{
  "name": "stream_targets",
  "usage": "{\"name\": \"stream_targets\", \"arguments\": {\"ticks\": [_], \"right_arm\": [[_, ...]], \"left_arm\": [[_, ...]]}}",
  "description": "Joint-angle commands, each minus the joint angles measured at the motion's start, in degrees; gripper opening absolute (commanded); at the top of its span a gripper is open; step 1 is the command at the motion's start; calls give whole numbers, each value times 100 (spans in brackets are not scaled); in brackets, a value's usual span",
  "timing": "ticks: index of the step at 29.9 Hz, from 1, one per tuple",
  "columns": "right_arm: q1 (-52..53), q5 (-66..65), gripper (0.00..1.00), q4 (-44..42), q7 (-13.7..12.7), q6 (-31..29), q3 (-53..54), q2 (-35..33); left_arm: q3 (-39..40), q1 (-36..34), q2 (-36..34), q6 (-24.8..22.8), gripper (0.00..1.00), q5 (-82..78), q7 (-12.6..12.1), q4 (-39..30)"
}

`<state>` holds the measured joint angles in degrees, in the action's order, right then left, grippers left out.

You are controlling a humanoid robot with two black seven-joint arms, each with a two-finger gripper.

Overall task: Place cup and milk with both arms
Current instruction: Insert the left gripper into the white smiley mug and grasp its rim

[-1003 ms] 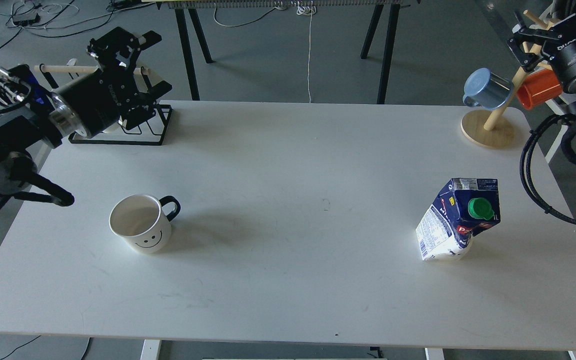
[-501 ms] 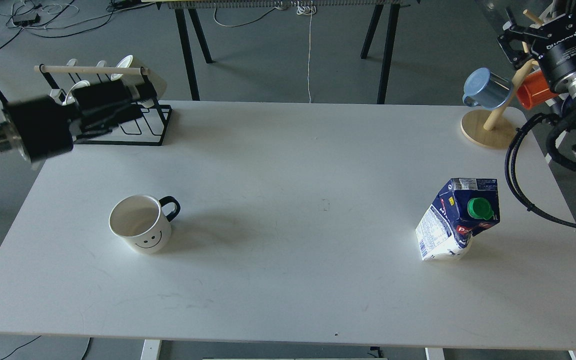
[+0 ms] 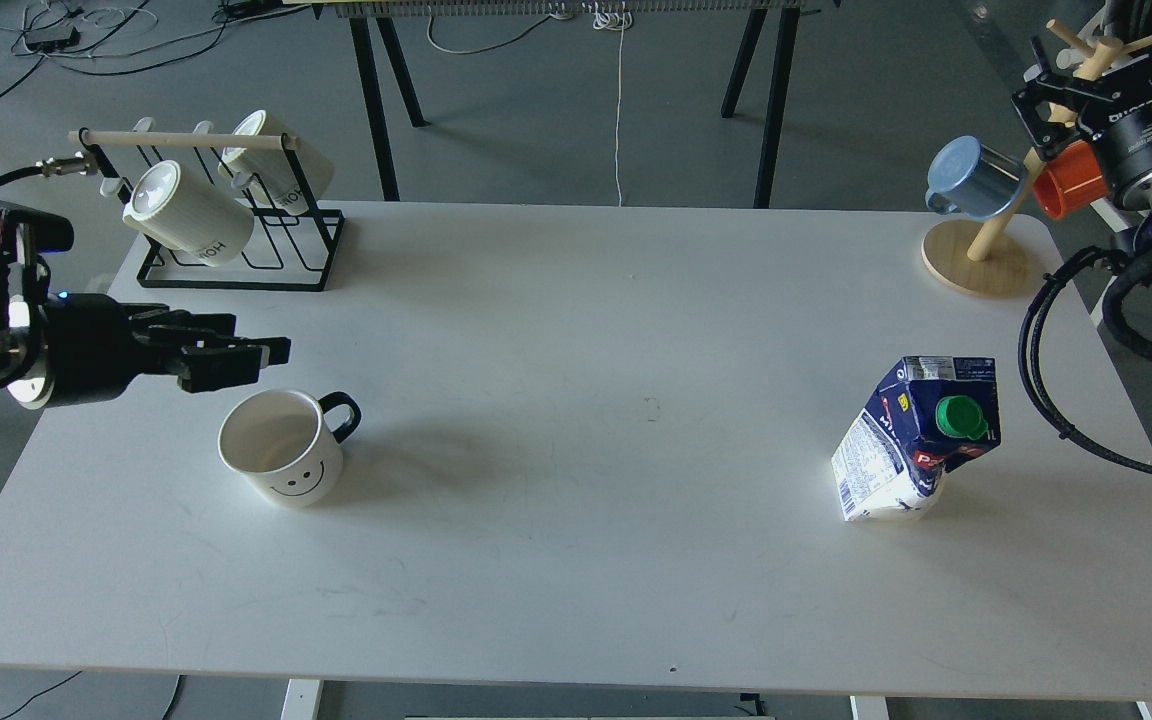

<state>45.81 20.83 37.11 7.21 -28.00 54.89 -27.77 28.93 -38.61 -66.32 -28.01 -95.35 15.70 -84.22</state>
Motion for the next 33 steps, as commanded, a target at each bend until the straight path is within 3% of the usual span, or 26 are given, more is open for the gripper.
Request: {"name": "stream_targets", "arguments": {"ticks": [1,3,10,18,29,33], "right_arm": [[-2,0,99,7,-1,0,83,0],[-2,0,99,7,-1,0,92,-9],[-10,0,99,7,-1,0,145,-61],[-10,0,99,7,-1,0,154,-88],[-63,0,99,-2,8,0,171,-105],[-72,0,99,-2,8,0,171,-167]], "left_arm": [[-37,12,14,1,81,-10,-189,81],[-81,64,49,1,82,-10,-286,90],[-581,196,198,418,81,-54,-252,81],[-643,222,382,419,76,-246,-295,265],[-713,223,928,410,58,-686,-287,925],[-722,214,1033,410,40,-818,-225,1057]]}}
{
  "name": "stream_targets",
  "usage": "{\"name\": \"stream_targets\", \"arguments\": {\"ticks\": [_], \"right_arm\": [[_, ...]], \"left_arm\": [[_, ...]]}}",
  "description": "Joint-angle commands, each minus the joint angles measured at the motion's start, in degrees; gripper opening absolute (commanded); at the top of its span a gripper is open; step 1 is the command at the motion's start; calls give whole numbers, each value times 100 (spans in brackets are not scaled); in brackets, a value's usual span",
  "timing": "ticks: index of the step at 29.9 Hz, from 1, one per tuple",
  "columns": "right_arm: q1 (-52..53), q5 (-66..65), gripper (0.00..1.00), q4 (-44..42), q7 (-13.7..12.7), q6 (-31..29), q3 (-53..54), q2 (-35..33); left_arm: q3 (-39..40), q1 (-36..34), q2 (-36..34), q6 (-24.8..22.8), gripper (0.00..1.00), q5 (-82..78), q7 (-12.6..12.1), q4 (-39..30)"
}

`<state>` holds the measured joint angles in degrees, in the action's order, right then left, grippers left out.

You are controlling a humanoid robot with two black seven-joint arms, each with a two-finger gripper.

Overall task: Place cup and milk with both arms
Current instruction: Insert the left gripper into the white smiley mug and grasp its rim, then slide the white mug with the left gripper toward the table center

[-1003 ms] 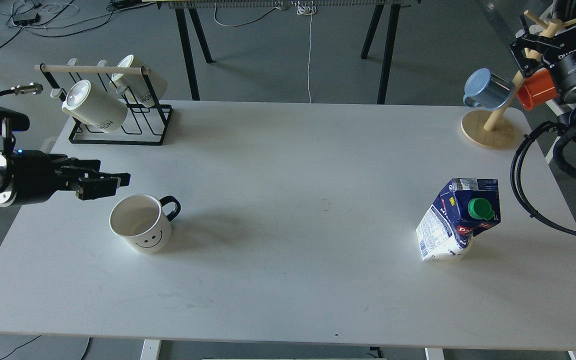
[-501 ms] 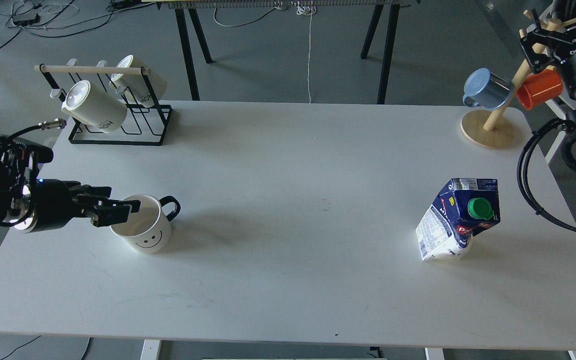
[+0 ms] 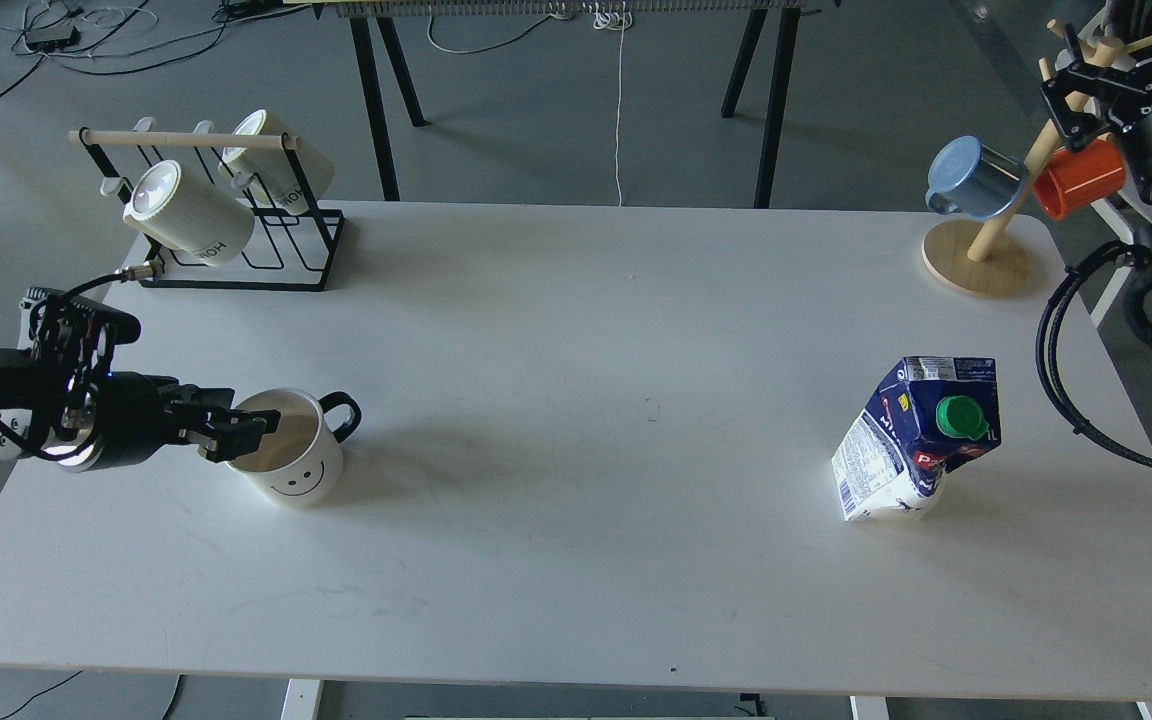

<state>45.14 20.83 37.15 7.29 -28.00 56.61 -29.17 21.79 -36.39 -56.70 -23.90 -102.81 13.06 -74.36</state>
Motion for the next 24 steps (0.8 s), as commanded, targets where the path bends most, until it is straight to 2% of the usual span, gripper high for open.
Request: {"name": "stream_targets", "arguments": {"ticks": [1,5,8,11,15,19,21,24], "right_arm": [[-6,0,99,-6,0,0,0,-27],[-32,0,99,-6,0,0,8,-27],[-41,0,99,-15,0,0,35,-36],[-58,0,99,-15,0,0,79,-36],[-76,0,99,-15,0,0,114,-88],[29,-9,99,-6,-9,0,289,-80],[230,-27,99,-23,-35,0,281,-80],[626,-44,99,-76,-52,0,210,-80]], "left_arm": [[-25,1,88,0,33,-81,30,71],[-148,-34,88,-18,10,-81,13,71],[-140,-122,71,-35,3,-81,39,54],[-122,-245,71,-88,0,-72,48,-25],[-70,-614,106,-410,0,-37,118,-324],[-87,-1027,754,-410,0,-19,39,-474],[-105,-1203,1185,-410,0,-28,-83,-474],[-140,-1431,1870,-410,0,-63,-565,-465]]}}
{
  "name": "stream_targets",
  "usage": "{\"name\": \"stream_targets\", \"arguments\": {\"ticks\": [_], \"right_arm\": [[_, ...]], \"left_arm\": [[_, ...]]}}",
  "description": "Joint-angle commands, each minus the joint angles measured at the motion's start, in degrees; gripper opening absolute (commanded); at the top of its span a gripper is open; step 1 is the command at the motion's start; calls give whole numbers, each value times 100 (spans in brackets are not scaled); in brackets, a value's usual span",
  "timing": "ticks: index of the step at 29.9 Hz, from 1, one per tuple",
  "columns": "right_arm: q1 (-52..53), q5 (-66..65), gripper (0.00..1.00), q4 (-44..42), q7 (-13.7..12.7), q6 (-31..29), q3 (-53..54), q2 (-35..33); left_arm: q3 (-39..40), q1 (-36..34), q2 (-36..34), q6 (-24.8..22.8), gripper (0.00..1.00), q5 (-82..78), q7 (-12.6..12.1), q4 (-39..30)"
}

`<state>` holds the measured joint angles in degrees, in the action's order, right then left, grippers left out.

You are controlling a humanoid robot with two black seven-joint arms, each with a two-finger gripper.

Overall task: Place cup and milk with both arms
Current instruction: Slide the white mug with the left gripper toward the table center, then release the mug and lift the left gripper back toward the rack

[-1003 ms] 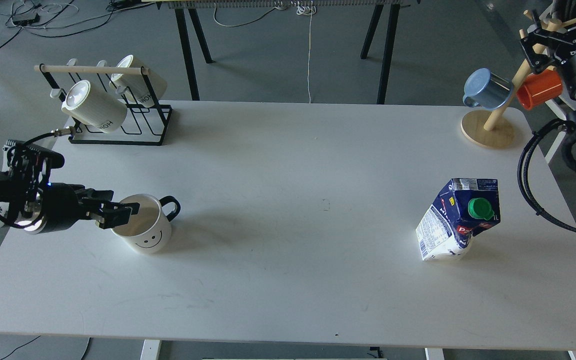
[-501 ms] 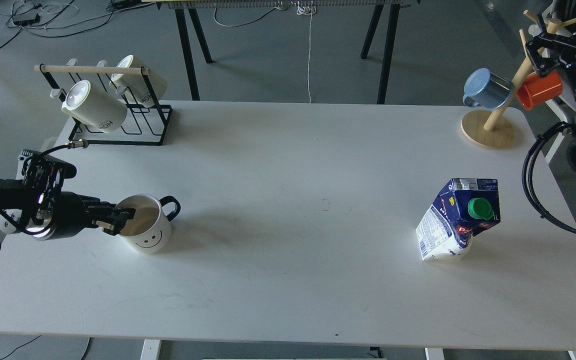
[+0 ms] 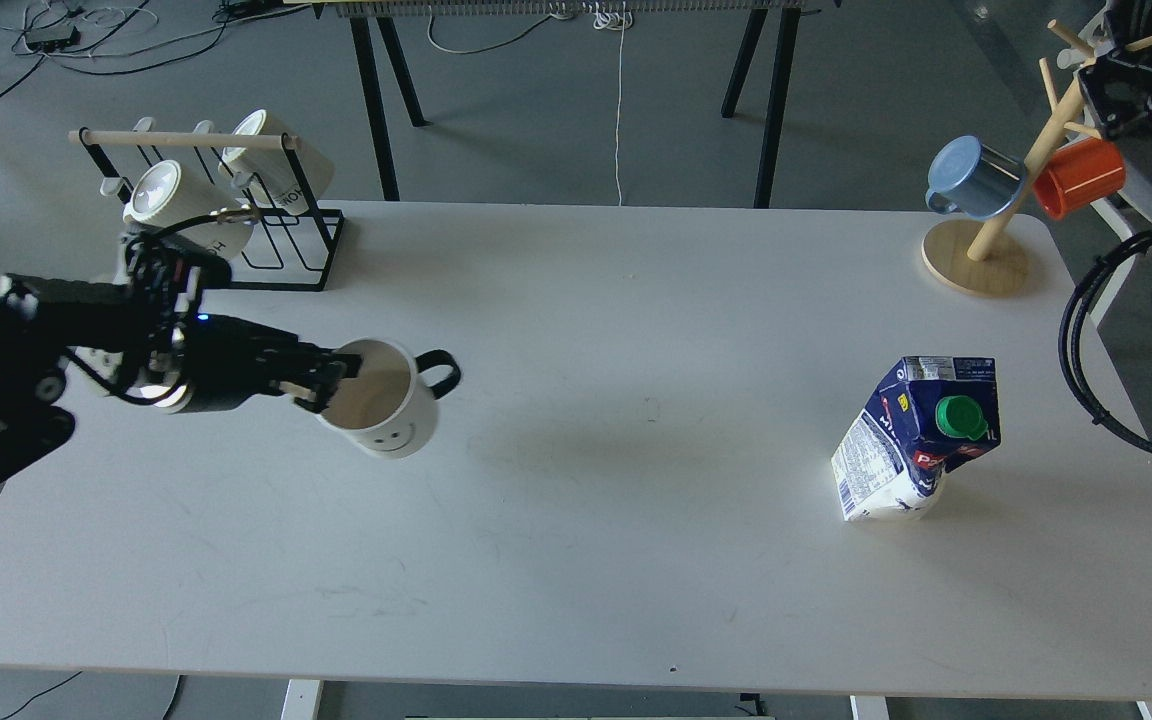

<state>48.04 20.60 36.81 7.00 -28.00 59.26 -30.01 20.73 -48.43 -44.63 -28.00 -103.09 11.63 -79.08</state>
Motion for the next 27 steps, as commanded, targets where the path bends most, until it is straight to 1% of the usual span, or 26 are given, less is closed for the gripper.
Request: {"name": "stream_targets", "arguments": {"ticks": [1,4,6,10,13,19,22,24,25,27], "right_arm": [[416,-21,99,-43,-32,0,-63,12],[531,-21,99,-43,-32,0,-64,65],[566,-30,99,-34,-32,0,-72,74],[575,-30,99,-7,-32,0,-178,83],[566,-30,99,1,-32,0,-178,83],[566,-21,99,37,-32,0,-178,100],[566,-21,99,45,-32,0,-187,100],[558,-21,99,54,-32,0,-178,100],[549,-21,99,54,-32,0,-178,91],[531,-21,99,63,-32,0,-178,83]], "left_arm": [[-43,-255,918,0,0,-45,-608,24],[-104,-246,1534,0,0,-97,-995,85],[-244,-246,1816,0,0,-220,-1101,121],[-631,-255,2221,0,0,-344,-1137,121],[-702,-237,2441,0,0,-431,-1225,121],[-746,-71,2529,0,1,-722,-1269,174],[-746,-35,2538,0,5,-722,-1269,174],[-737,-35,2547,0,11,-722,-1278,174],[-703,-35,2564,0,21,-713,-1286,174],[-658,-44,2599,0,45,-695,-1269,165]]}}
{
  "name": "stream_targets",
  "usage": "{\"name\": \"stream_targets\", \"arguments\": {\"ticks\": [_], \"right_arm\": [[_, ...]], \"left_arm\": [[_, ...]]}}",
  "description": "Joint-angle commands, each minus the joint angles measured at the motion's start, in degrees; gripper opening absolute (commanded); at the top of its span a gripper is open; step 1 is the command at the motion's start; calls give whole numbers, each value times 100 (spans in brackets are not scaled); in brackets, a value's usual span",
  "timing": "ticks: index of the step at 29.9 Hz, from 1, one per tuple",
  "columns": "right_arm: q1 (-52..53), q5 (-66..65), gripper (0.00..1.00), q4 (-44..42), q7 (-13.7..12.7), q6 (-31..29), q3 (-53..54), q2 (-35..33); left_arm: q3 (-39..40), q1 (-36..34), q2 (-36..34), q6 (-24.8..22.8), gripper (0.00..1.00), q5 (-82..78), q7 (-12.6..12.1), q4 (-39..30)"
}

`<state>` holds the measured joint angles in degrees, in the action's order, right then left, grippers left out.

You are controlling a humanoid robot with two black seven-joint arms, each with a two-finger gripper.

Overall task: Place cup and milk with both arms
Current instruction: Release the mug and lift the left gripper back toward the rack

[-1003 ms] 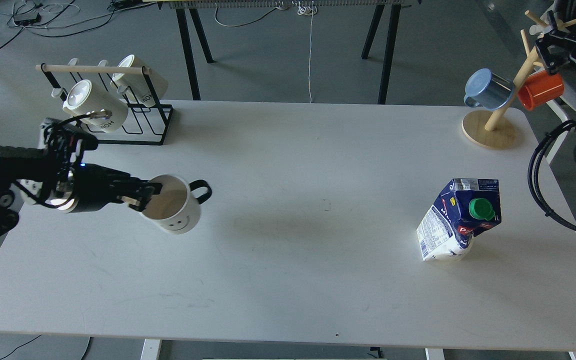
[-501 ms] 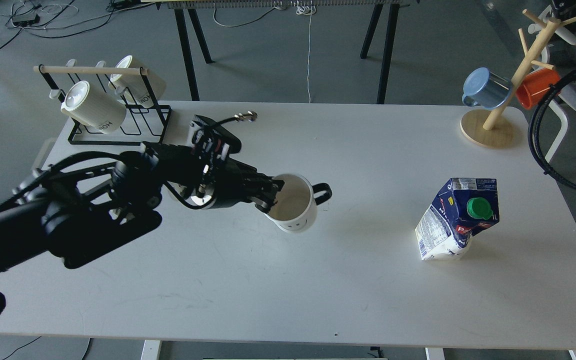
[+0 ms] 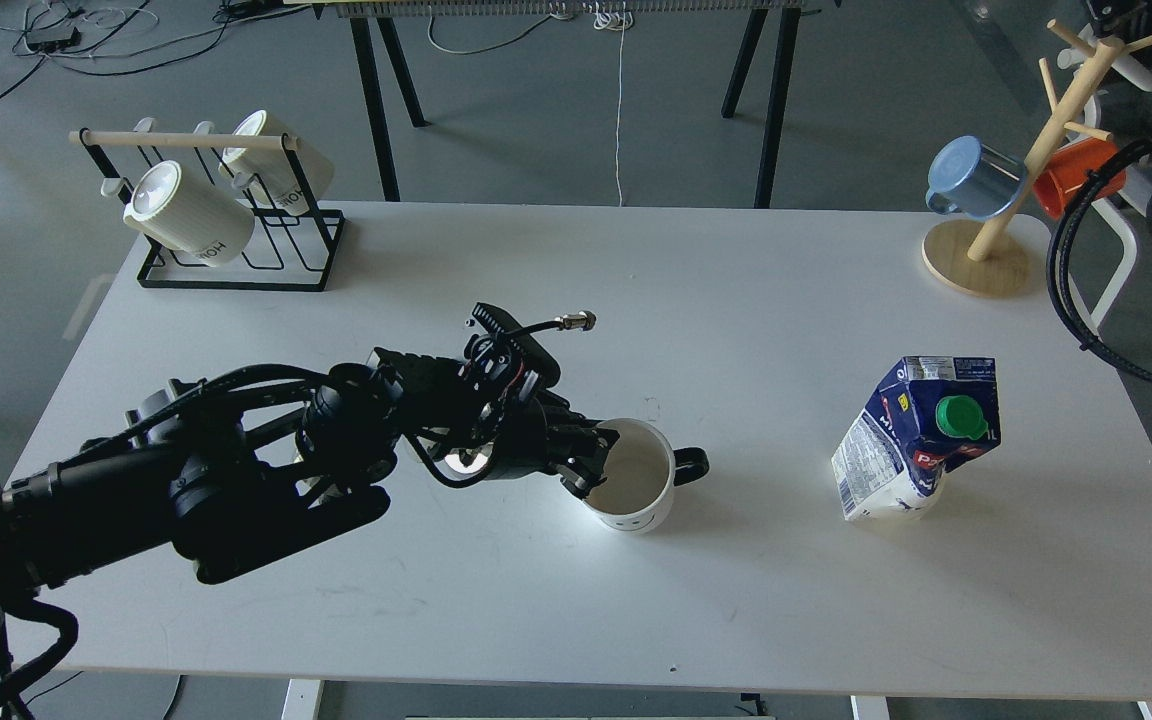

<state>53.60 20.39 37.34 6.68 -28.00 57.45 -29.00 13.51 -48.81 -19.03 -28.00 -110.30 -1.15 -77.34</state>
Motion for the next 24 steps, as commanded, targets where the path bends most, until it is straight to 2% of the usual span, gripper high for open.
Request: {"name": "stream_targets", "arguments": {"ticks": [1,4,8,13,17,21,24], "right_arm": [[-33,0,99,10,0,0,3,-35],[-51,0,99,71,0,0,3,-70],[-104,0,99,203,0,0,3,-97],[-148,-9,99,221,-17,0,-6,-246],[-191,-9,99,431,-26,0,-102,-439],[-446,35,99,660,-17,0,-111,-799],[-587,35,99,660,-26,0,-129,-993]], "left_arm": [[73,-14,14,0,51,43,19,-18],[204,-23,-39,0,65,87,62,-27],[872,38,-83,0,89,263,89,-27],[1557,223,-285,0,90,877,176,-106],[2339,223,-399,0,90,1563,633,-123],[3515,232,-329,0,91,2423,1108,-71],[4456,232,-276,0,97,3432,1214,192]]}}
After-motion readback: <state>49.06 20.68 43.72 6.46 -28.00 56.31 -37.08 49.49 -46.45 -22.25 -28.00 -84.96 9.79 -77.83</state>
